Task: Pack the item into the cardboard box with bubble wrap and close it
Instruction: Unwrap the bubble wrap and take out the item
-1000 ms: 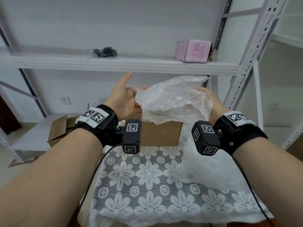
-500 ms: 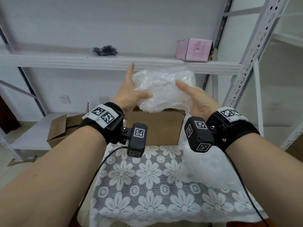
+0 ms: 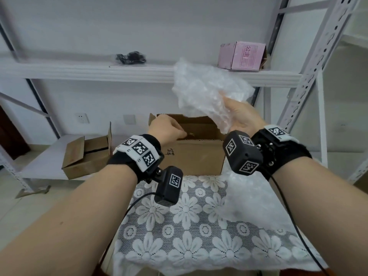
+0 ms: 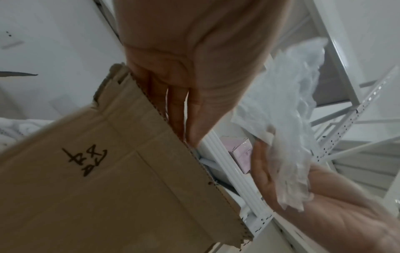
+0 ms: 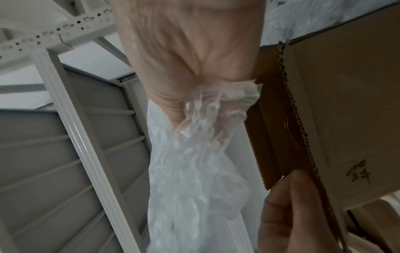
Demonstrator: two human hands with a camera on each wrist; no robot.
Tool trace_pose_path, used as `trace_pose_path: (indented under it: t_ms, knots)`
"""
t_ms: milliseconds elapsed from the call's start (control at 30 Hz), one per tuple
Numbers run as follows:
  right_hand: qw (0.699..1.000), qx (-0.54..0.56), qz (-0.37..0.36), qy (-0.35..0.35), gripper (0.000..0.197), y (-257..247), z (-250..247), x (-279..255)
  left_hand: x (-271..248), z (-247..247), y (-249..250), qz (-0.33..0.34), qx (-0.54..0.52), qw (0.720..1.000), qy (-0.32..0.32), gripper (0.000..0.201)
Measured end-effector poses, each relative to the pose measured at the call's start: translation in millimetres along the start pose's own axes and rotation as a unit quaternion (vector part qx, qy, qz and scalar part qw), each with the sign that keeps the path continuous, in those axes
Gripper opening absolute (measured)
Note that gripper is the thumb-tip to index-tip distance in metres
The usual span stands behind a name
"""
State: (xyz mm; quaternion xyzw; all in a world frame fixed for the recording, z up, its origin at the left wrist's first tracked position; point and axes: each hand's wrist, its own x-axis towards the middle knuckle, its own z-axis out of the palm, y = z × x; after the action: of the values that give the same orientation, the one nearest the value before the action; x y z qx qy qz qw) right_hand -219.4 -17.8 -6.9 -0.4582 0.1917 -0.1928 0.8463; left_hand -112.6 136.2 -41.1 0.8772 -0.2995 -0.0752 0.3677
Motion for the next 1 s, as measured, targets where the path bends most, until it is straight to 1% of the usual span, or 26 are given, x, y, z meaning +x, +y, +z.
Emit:
trace_pose_path:
  t_ms: [67, 100, 133, 167, 200, 233, 267, 300, 333, 367, 400, 433, 467, 500, 533, 567, 600, 633, 667, 700, 733, 767, 833, 867, 933, 1000]
  knots:
    - [0.997, -0.078, -0.006, -0.003, 0.037, 8, 4, 1, 0, 5, -6, 0.003, 0.019, 1.000, -0.016, 0.009]
    - [0.992, -0.120, -0.032, 0.018, 0.026, 12, 7, 2, 1, 8, -10, -0.003, 0.015, 1.000, -0.020, 0.015]
    - [0.983, -0.162, -0.068, 0.051, 0.017, 14, 9, 3, 1, 12, -14, -0.009, 0.003, 1.000, -0.017, 0.025]
    - [0.968, -0.210, -0.111, 0.083, 0.010, 16, 10, 6, 0, 17, -18, -0.013, -0.011, 1.000, -0.011, 0.037]
    - [0.945, -0.269, -0.155, 0.106, 0.005, 17, 10, 8, 0, 21, -22, -0.012, -0.023, 1.000, -0.001, 0.047]
    - [0.913, -0.337, -0.197, 0.118, 0.005, 17, 9, 10, 0, 25, -26, -0.010, -0.031, 0.999, 0.010, 0.053]
    - [0.874, -0.409, -0.231, 0.121, 0.011, 17, 7, 12, 0, 29, -29, -0.008, -0.032, 0.999, 0.020, 0.055]
    - [0.828, -0.487, -0.251, 0.118, 0.017, 17, 4, 14, 0, 32, -31, -0.006, -0.027, 0.999, 0.027, 0.054]
    - [0.776, -0.566, -0.254, 0.114, 0.021, 17, 2, 15, 2, 35, -34, -0.002, -0.019, 0.999, 0.033, 0.053]
    - [0.718, -0.639, -0.249, 0.119, 0.021, 18, 0, 15, 3, 37, -35, 0.004, -0.002, 0.999, 0.036, 0.048]
    - [0.668, -0.690, -0.247, 0.128, 0.019, 19, 0, 14, 4, 39, -35, 0.016, 0.018, 0.999, 0.040, 0.041]
    - [0.631, -0.720, -0.256, 0.137, 0.018, 20, -1, 13, 5, 41, -34, 0.026, 0.042, 0.998, 0.037, 0.034]
    - [0.601, -0.737, -0.274, 0.144, 0.020, 20, -2, 10, 6, 43, -32, 0.035, 0.059, 0.997, 0.027, 0.028]
    - [0.573, -0.748, -0.296, 0.154, 0.022, 20, -4, 9, 6, 45, -30, 0.033, 0.078, 0.996, 0.007, 0.026]
    - [0.543, -0.759, -0.319, 0.162, 0.023, 19, -4, 6, 8, 46, -28, 0.024, 0.108, 0.994, -0.016, 0.030]
    - [0.518, -0.768, -0.338, 0.165, 0.023, 19, -6, 5, 9, 47, -26, 0.006, 0.157, 0.987, -0.040, 0.038]
    - [0.498, -0.777, -0.351, 0.160, 0.020, 19, -7, 4, 12, 48, -25, -0.012, 0.212, 0.976, -0.057, 0.048]
    - [0.492, -0.780, -0.356, 0.148, 0.016, 19, -8, 3, 15, 50, -23, -0.029, 0.259, 0.963, -0.066, 0.056]
    - [0.503, -0.778, -0.355, 0.129, 0.014, 20, -7, 4, 19, 51, -21, -0.044, 0.289, 0.954, -0.071, 0.061]
    - [0.523, -0.773, -0.342, 0.106, 0.021, 22, -7, 5, 20, 52, -19, -0.059, 0.304, 0.948, -0.078, 0.064]
    - [0.542, -0.770, -0.326, 0.084, 0.030, 23, -6, 5, 22, 54, -17, -0.070, 0.307, 0.945, -0.084, 0.066]
    - [0.553, -0.768, -0.316, 0.064, 0.036, 24, -6, 6, 24, 55, -16, -0.079, 0.303, 0.945, -0.091, 0.066]
    - [0.560, -0.770, -0.307, 0.019, 0.038, 27, -5, 9, 24, 53, -11, -0.094, 0.273, 0.951, -0.108, 0.062]
    - [0.562, -0.772, -0.298, -0.007, 0.035, 29, -6, 11, 24, 51, -8, -0.096, 0.246, 0.957, -0.120, 0.058]
    - [0.575, -0.773, -0.264, -0.052, 0.019, 33, -6, 15, 26, 47, -3, -0.097, 0.199, 0.963, -0.152, 0.049]
    - [0.585, -0.778, -0.222, -0.062, 0.006, 33, -8, 16, 31, 43, 1, -0.093, 0.183, 0.961, -0.186, 0.043]
